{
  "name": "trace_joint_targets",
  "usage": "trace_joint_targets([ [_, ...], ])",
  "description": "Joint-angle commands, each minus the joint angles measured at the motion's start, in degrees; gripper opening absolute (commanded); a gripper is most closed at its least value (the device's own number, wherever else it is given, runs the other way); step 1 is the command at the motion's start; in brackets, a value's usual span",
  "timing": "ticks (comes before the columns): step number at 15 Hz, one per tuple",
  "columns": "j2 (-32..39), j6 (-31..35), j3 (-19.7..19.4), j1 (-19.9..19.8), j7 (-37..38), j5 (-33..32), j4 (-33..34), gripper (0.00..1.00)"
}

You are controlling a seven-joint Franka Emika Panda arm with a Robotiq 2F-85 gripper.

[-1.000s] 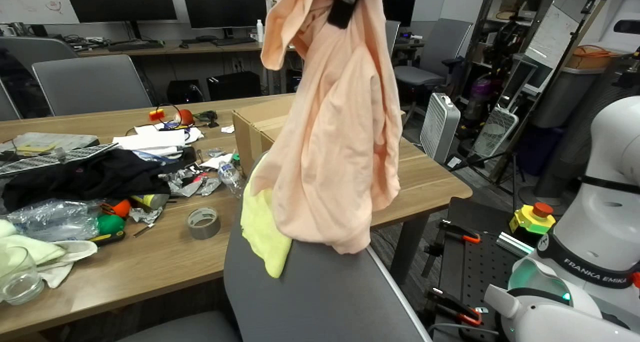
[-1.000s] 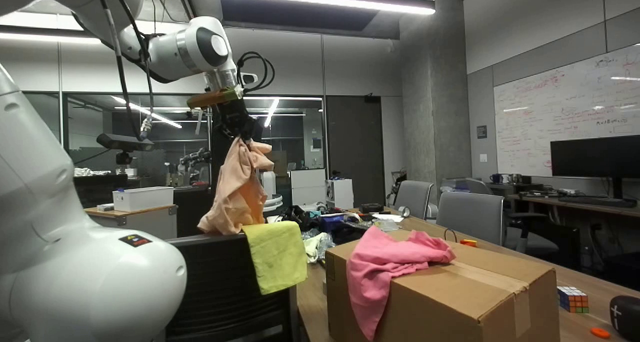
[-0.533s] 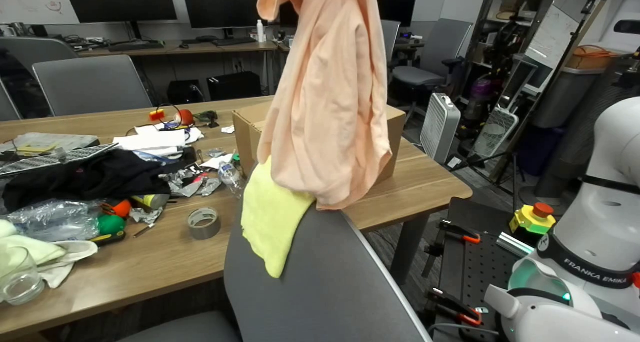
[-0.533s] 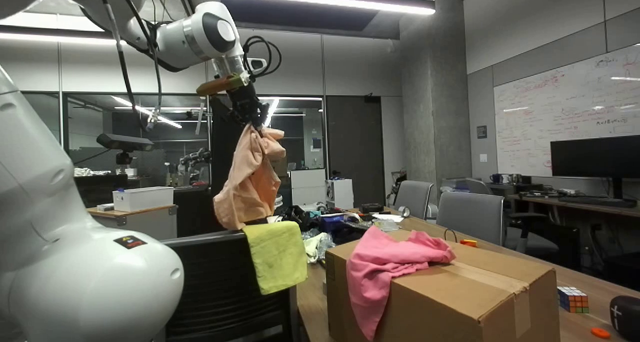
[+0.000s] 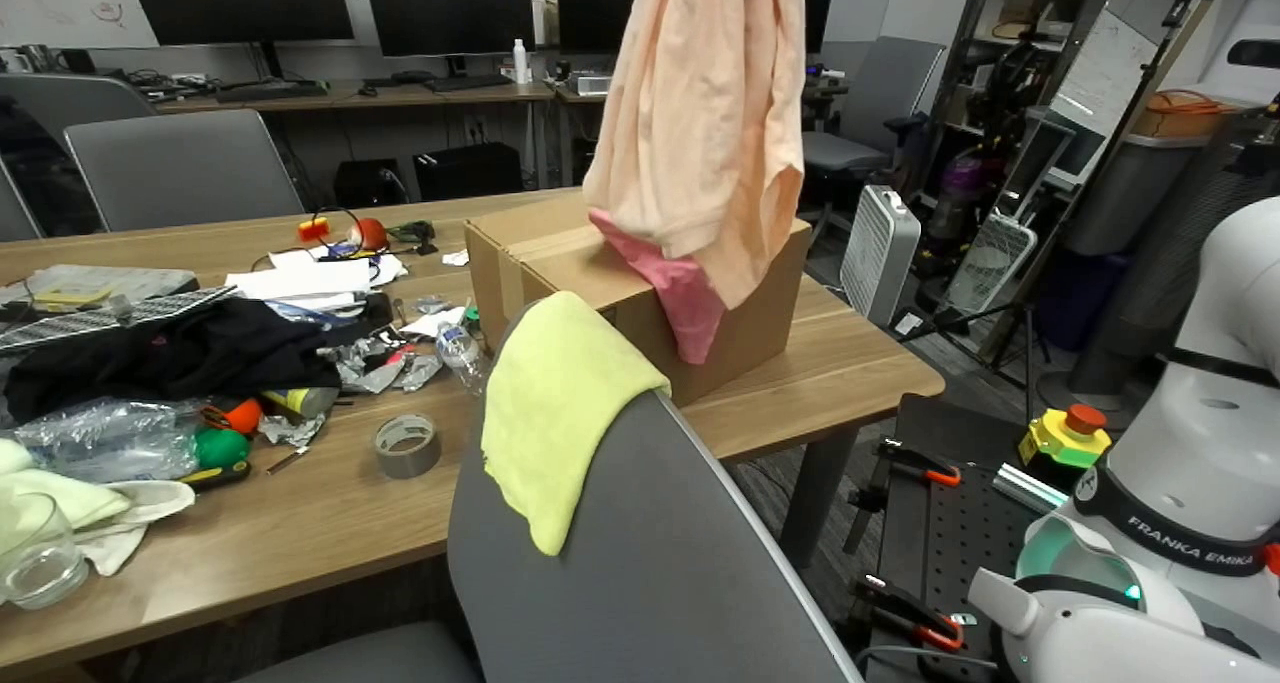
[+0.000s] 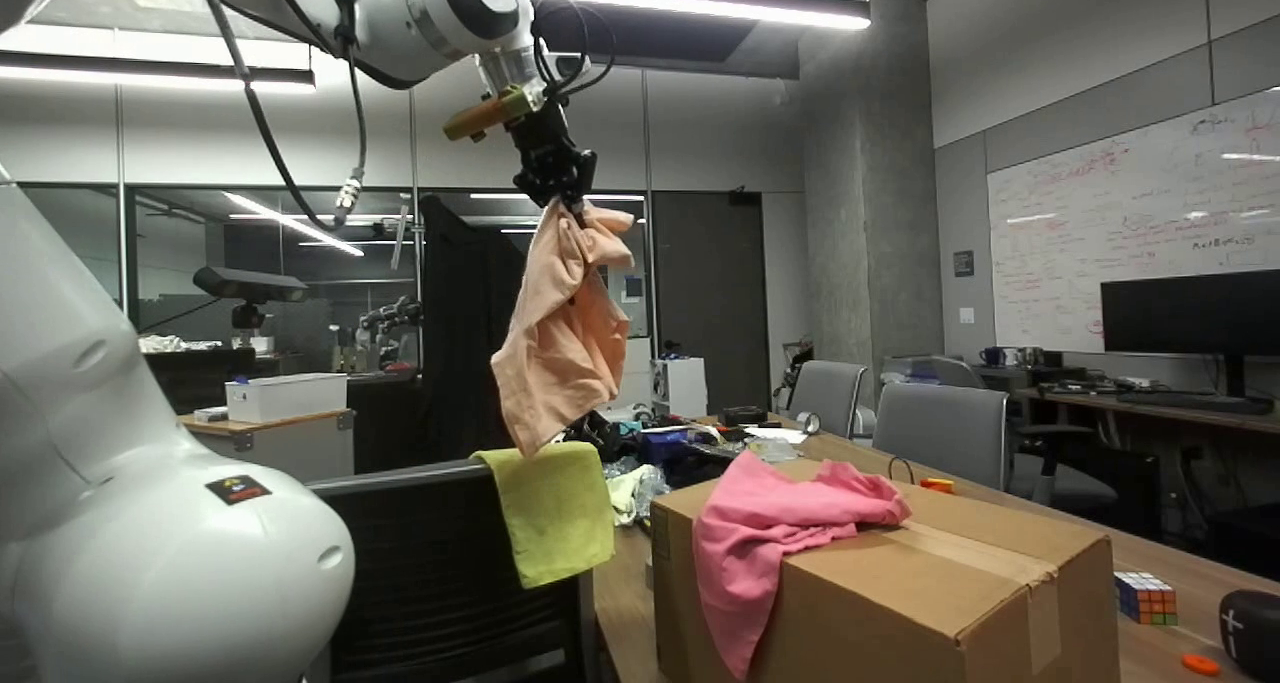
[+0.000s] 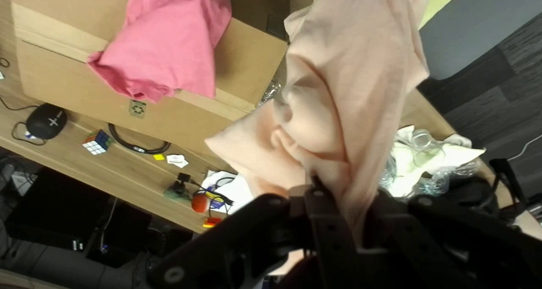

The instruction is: Move the pink and peach shirt and the green towel to the top of the box

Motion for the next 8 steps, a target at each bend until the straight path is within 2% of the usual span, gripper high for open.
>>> trace_joint_targets([
  [1,2.84,-2.78,-0.93,-3.61,2.26,-3.21,3.21,0.03],
  [7,9.22,-4.96,-2.14,-8.48,6.79,-10.53,3.02,0.03],
  [8,8.79,-5.27,-2.80,-8.83,7.11,-11.26,1.39,0.03],
])
